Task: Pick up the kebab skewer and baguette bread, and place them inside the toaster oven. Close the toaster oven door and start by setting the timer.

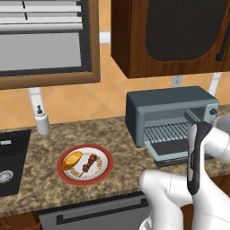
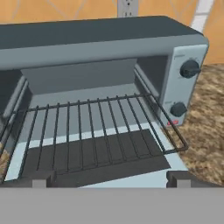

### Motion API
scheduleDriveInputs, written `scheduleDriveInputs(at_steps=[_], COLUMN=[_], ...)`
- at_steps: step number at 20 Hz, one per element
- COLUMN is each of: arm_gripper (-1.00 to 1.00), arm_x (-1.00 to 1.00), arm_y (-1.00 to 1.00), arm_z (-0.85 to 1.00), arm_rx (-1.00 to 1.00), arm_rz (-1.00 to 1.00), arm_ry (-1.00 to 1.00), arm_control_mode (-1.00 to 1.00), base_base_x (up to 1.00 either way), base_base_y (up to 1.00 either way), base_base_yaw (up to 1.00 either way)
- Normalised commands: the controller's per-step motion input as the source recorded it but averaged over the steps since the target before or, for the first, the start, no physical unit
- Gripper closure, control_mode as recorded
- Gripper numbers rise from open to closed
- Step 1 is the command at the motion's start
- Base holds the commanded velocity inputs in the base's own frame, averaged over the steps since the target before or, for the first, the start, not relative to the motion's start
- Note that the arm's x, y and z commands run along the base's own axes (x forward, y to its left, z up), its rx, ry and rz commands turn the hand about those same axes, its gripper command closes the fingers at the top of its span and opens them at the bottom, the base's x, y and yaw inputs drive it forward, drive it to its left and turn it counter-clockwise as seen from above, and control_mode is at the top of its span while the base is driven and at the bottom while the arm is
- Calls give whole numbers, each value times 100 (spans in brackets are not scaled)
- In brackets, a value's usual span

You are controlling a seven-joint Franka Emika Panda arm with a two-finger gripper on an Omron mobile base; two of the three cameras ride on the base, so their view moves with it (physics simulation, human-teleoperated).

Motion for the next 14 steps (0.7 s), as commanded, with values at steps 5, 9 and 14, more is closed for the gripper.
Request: scheduleDriveInputs(at_steps=[5, 9, 14], arm_gripper=[-100, -100, -100], arm_x=[-21, -32, -26], arm_y=[90, 100, 100], arm_z=[40, 3, 6], arm_rx=[0, 0, 0], arm_rz=[0, 0, 0], arm_ry=[7, 9, 12], arm_control_mode=[-100, -100, -100], base_base_x=[0, 0, 0], base_base_y=[0, 0, 0], base_base_yaw=[0, 0, 0])
